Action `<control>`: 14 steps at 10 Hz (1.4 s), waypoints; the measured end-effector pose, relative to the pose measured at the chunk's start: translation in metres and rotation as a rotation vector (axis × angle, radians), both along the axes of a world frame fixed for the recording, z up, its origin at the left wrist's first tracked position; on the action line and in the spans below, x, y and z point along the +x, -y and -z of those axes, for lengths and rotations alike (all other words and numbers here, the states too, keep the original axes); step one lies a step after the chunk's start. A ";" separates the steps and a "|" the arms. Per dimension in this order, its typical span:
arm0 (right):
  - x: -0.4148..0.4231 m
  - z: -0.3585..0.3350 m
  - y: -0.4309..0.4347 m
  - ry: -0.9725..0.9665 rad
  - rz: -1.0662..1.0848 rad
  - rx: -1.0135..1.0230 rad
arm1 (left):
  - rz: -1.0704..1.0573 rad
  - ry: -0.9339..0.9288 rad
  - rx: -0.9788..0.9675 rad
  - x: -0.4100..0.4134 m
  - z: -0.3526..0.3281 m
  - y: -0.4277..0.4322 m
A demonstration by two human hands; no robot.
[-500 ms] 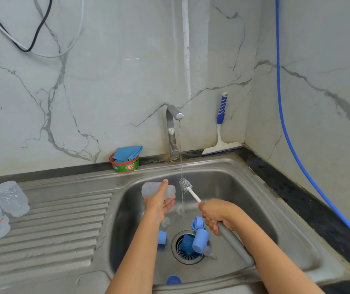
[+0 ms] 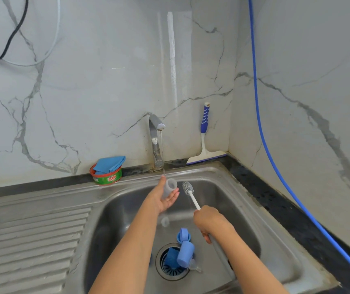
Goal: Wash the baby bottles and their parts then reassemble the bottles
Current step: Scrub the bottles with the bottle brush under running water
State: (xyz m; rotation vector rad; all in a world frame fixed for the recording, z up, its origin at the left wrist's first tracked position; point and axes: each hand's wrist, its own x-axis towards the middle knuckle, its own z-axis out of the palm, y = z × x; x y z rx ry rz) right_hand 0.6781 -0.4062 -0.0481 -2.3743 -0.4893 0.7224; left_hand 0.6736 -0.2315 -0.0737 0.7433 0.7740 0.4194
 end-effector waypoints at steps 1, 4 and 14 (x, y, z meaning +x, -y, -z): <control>-0.004 -0.003 -0.004 0.133 -0.248 -0.262 | -0.032 0.018 0.013 -0.002 0.004 -0.003; -0.004 0.005 -0.008 0.064 -0.182 -0.271 | -0.074 0.142 -0.099 -0.021 0.009 -0.018; -0.002 0.010 -0.007 0.056 -0.185 -0.261 | -0.035 0.073 -0.306 -0.028 0.024 -0.011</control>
